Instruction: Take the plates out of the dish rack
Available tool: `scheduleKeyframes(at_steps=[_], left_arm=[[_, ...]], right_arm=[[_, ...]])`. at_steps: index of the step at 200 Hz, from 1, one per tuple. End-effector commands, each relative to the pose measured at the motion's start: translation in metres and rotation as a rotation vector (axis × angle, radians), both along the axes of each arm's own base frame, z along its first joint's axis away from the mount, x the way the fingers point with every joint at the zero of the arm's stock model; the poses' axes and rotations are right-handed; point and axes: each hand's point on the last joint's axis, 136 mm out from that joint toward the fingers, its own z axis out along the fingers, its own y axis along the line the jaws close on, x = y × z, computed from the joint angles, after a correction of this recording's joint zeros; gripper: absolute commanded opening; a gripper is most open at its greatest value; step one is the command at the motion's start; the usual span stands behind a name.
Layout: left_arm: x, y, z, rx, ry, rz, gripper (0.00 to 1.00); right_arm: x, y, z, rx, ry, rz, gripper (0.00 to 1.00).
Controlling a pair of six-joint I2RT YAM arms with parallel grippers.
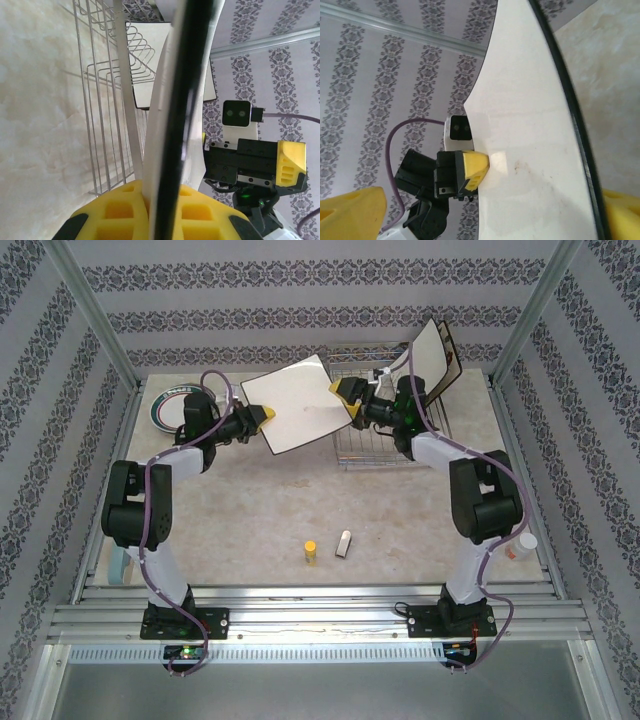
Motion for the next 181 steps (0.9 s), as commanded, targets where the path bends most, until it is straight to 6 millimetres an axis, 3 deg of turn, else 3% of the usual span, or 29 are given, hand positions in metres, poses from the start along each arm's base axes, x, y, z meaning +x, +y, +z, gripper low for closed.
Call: scheduleKeyframes(at_steps=[1, 58, 85, 135, 181], left_arm=[[0.008, 0.008, 0.061, -0.017, -0.234, 0.098, 0.00], [0.018, 0.061, 0.056, -0.030, -0.243, 0.502, 0.00], [0.017, 0.068, 0.051, -0.043, -0.258, 0.613, 0.00], [0.009, 0.077, 0.043, -0.059, -0.290, 0.816, 0.00], [0.011, 0.065, 0.032, -0.072, -0.313, 0.956, 0.00]], right_arm=[[-0.002, -0.033, 0.035, -0.134, -0.107, -0.087, 0.98], [-0.027, -0.108, 0.024, -0.599, -0.045, -0.259, 0.98], [-0.045, -0.137, 0.029, -0.788, -0.042, -0.309, 0.98], [-0.067, -0.158, 0.036, -0.854, -0.050, -0.331, 0.98], [-0.074, -0.163, 0.033, -0.879, -0.040, -0.319, 0.98]])
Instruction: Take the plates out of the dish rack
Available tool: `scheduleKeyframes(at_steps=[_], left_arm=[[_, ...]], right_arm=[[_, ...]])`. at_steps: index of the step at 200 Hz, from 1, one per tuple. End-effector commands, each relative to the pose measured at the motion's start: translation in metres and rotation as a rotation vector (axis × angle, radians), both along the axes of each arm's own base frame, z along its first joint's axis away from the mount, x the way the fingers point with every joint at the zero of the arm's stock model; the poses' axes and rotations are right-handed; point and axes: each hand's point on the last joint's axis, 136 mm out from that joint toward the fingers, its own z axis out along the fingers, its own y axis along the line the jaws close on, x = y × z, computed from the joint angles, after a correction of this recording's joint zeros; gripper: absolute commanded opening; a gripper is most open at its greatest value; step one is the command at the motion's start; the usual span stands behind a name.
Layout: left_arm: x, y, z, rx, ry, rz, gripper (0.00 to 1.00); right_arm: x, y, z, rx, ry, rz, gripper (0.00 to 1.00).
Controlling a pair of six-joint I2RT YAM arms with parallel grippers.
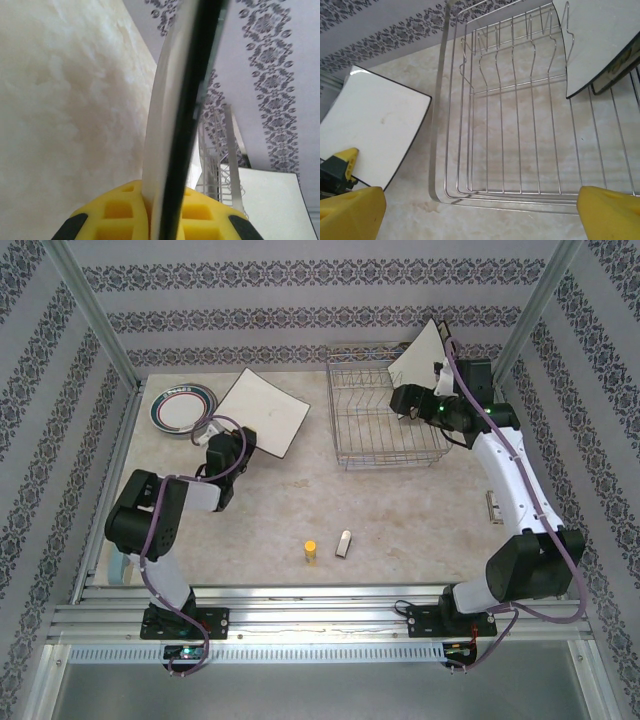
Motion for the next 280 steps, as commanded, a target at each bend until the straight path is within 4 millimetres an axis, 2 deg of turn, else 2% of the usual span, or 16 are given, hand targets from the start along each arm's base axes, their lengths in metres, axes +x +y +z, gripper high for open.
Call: scheduleKeyframes(at_steps=[1, 63, 138, 199, 228, 280], left_arm=[[0.009, 0.004, 0.102, -0.086, -0.387, 0.143, 0.00], [0.014, -0.001, 0.070, -0.118, -0.371, 0.298, 0.00], [0.028, 0.000, 0.027, -0.248, -0.300, 0.438, 0.00], [0.037, -0.002, -0.018, -0.337, -0.196, 0.479, 0.00], [0.047, -0.008, -0.039, -0.401, -0.150, 0.453, 0.00], [0.058, -0.006, -0.061, -0.416, -0.084, 0.440, 0.00]], right_arm=[[-0.011, -0.007, -0.003, -0.049, 0.015, 0.005, 0.98], [-0.016, -0.007, 0.000, -0.061, 0.029, 0.025, 0.98], [-0.020, -0.004, 0.011, -0.052, 0.026, 0.043, 0.98], [-0.027, 0.000, 0.012, -0.043, 0.021, 0.051, 0.98], [-0.029, 0.000, 0.009, -0.042, 0.021, 0.050, 0.98], [-0.031, -0.001, 0.004, -0.035, 0.024, 0.053, 0.98]])
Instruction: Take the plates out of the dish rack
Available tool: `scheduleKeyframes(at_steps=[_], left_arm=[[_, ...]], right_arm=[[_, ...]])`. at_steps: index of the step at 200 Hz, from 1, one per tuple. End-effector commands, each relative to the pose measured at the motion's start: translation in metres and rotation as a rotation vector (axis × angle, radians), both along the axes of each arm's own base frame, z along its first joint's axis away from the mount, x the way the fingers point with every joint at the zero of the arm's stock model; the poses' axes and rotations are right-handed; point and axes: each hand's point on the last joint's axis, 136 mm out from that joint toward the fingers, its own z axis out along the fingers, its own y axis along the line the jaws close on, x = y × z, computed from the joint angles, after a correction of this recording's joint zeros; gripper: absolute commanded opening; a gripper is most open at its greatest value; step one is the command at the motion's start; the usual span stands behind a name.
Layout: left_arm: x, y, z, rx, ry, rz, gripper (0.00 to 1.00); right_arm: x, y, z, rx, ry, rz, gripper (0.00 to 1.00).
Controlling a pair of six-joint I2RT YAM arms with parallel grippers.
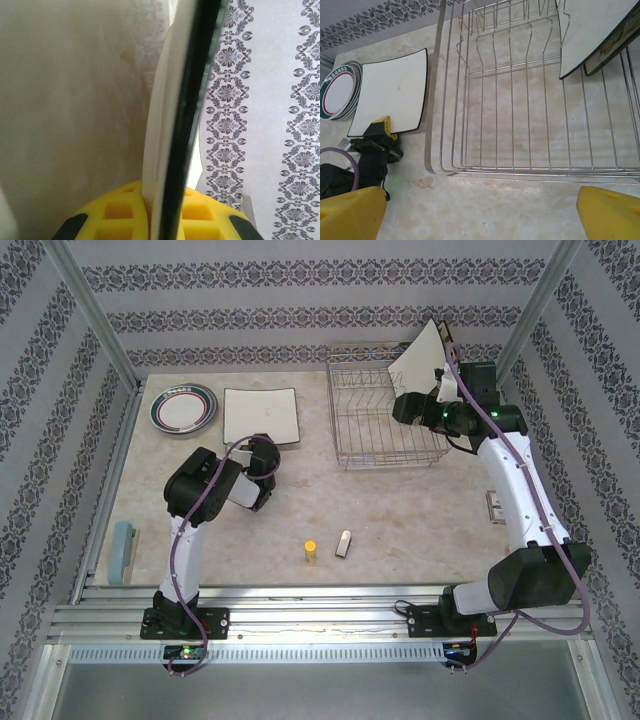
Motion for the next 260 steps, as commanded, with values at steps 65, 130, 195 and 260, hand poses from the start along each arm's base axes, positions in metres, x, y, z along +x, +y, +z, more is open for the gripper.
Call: scheduleKeyframes(at_steps=[65, 130, 195, 260], left_arm=[[0.016, 0.019, 0.002, -0.036, 0.042, -0.006, 0.00], [0.018, 0.019, -0.005, -0.025, 0.134, -0.027, 0.21], [0.015, 0.027, 0.011, 0.045, 0.209, -0.034, 0.66], [0.003, 0.030, 0.038, 0.152, 0.362, -0.064, 1.00]], right_arm=[[-0.002, 0.003, -0.003, 0.023, -0.010, 0.027, 0.98], [-0.001, 0.003, -0.003, 0.022, -0.011, 0.024, 0.98], [-0.002, 0.003, -0.002, 0.029, -0.014, 0.028, 0.98], [-0.001, 0.004, 0.004, 0.046, -0.030, 0.031, 0.98]])
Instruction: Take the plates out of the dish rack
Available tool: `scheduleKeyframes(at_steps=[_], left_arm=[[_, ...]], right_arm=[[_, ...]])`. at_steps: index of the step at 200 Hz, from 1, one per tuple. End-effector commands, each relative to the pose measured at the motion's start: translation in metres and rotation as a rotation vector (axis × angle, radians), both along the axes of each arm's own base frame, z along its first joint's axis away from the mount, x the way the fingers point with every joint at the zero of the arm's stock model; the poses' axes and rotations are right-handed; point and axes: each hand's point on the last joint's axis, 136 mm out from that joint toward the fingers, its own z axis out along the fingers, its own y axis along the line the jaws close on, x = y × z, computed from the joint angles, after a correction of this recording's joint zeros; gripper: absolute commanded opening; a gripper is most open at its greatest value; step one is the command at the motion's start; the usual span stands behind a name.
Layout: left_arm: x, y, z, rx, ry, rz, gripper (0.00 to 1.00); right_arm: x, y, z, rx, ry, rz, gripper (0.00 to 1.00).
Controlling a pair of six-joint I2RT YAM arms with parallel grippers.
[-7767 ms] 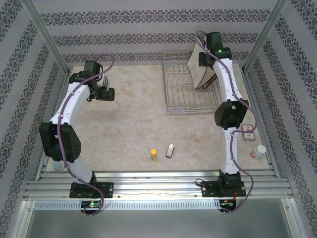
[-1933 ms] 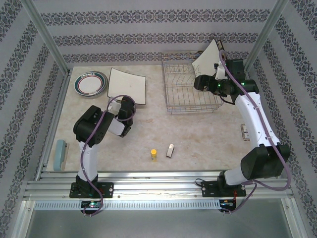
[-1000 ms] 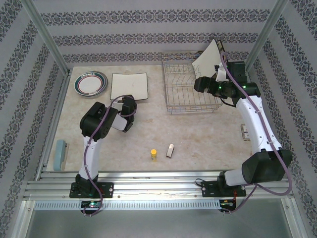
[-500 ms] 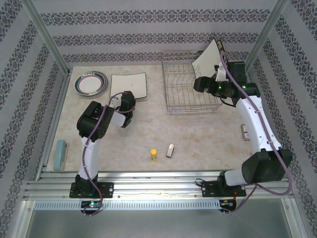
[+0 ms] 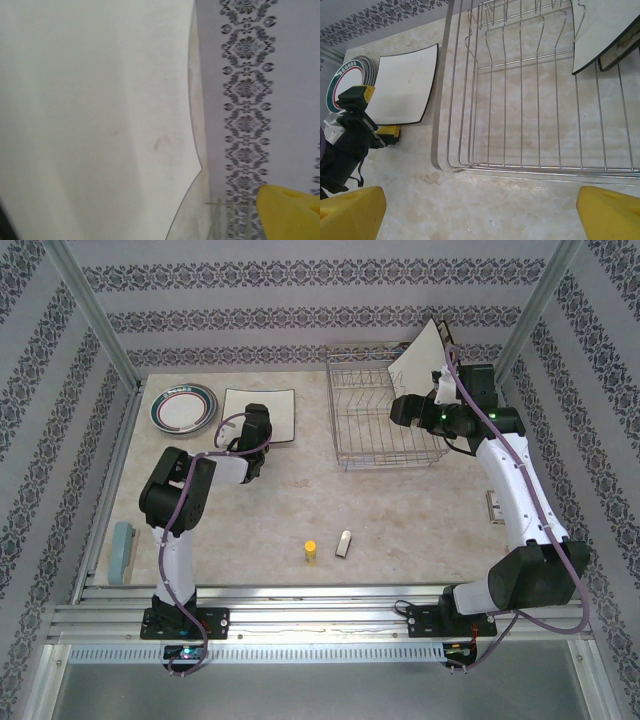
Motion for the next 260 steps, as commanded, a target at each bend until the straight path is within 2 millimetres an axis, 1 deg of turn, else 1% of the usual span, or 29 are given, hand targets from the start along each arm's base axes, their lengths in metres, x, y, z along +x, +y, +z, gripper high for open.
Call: scheduleKeyframes(at_steps=[1, 15, 40, 55, 73, 116, 146, 161, 179, 184, 189, 195, 197, 203, 210, 211, 216, 217, 219, 221, 225, 235, 238, 241, 247, 260], left_arm=[[-0.010, 0.016, 0.008, 0.091, 0.108, 0.007, 1.00], [-0.012, 0.014, 0.012, 0.095, 0.116, -0.002, 1.00], [-0.013, 0.007, 0.009, 0.083, 0.142, -0.012, 1.00], [-0.014, 0.006, 0.008, 0.095, 0.165, -0.025, 1.00], [-0.016, 0.008, 0.012, 0.141, 0.198, -0.036, 1.00], [-0.019, 0.006, 0.021, 0.178, 0.211, -0.069, 1.00], [-0.022, -0.002, 0.037, 0.244, 0.209, -0.127, 1.00], [-0.024, -0.008, 0.051, 0.307, 0.196, -0.188, 1.00], [-0.025, -0.013, 0.083, 0.497, 0.175, -0.332, 1.00], [-0.024, -0.015, 0.096, 0.545, 0.147, -0.376, 1.00], [-0.021, -0.021, 0.109, 0.598, 0.094, -0.464, 1.00], [-0.020, -0.029, 0.120, 0.643, 0.046, -0.587, 1.00], [-0.021, -0.031, 0.121, 0.653, 0.046, -0.625, 1.00], [-0.027, -0.027, 0.121, 0.674, 0.089, -0.699, 1.00], [-0.034, -0.025, 0.127, 0.733, 0.114, -0.790, 1.00], [-0.036, -0.025, 0.128, 0.741, 0.118, -0.803, 1.00], [-0.043, -0.021, 0.130, 0.779, 0.146, -0.852, 1.00], [-0.045, -0.019, 0.130, 0.787, 0.156, -0.859, 1.00], [-0.047, -0.017, 0.131, 0.804, 0.172, -0.870, 1.00], [-0.050, -0.014, 0.132, 0.819, 0.184, -0.881, 1.00], [-0.055, -0.011, 0.136, 0.851, 0.201, -0.906, 1.00], [-0.071, -0.002, 0.136, 0.896, 0.267, -0.992, 1.00], [-0.075, 0.002, 0.137, 0.907, 0.294, -1.006, 1.00], [-0.079, 0.006, 0.136, 0.918, 0.321, -1.022, 1.00], [-0.085, 0.010, 0.140, 0.935, 0.348, -1.061, 1.00], [-0.099, 0.020, 0.138, 0.951, 0.436, -1.133, 1.00]], right_arm=[[-0.001, -0.003, 0.009, 0.015, -0.032, 0.000, 0.98], [-0.001, -0.002, 0.010, 0.019, -0.038, 0.003, 0.98], [-0.001, -0.003, 0.011, 0.023, -0.051, -0.003, 0.98], [-0.001, -0.002, 0.012, 0.033, -0.060, -0.005, 0.98], [-0.002, -0.002, 0.014, 0.039, -0.074, -0.012, 0.98], [-0.004, -0.005, 0.022, 0.038, -0.097, -0.020, 0.98], [0.000, -0.008, 0.028, 0.023, -0.105, -0.025, 0.98], [0.004, -0.014, 0.033, -0.001, -0.112, -0.036, 0.98], [0.015, -0.029, 0.045, -0.049, -0.129, -0.074, 0.98], [0.019, -0.033, 0.048, -0.065, -0.129, -0.085, 0.98], [0.024, -0.037, 0.048, -0.082, -0.123, -0.097, 0.98], [0.030, -0.041, 0.049, -0.105, -0.120, -0.112, 0.98], [0.033, -0.043, 0.051, -0.112, -0.122, -0.116, 0.98], [0.040, -0.046, 0.050, -0.134, -0.111, -0.124, 0.98], [0.049, -0.052, 0.047, -0.168, -0.096, -0.140, 0.98], [0.050, -0.053, 0.049, -0.174, -0.101, -0.145, 0.98], [0.057, -0.058, 0.046, -0.199, -0.085, -0.157, 0.98], [0.058, -0.059, 0.045, -0.205, -0.080, -0.160, 0.98], [0.059, -0.061, 0.048, -0.215, -0.086, -0.168, 0.98], [0.063, -0.063, 0.044, -0.228, -0.074, -0.172, 0.98], [0.068, -0.067, 0.045, -0.251, -0.074, -0.185, 0.98], [0.081, -0.078, 0.040, -0.308, -0.051, -0.217, 0.98], [0.084, -0.081, 0.043, -0.320, -0.056, -0.225, 0.98], [0.088, -0.083, 0.038, -0.333, -0.044, -0.228, 0.98], [0.095, -0.087, 0.038, -0.356, -0.040, -0.240, 0.98], [0.109, -0.093, 0.036, -0.402, -0.028, -0.251, 0.98]])
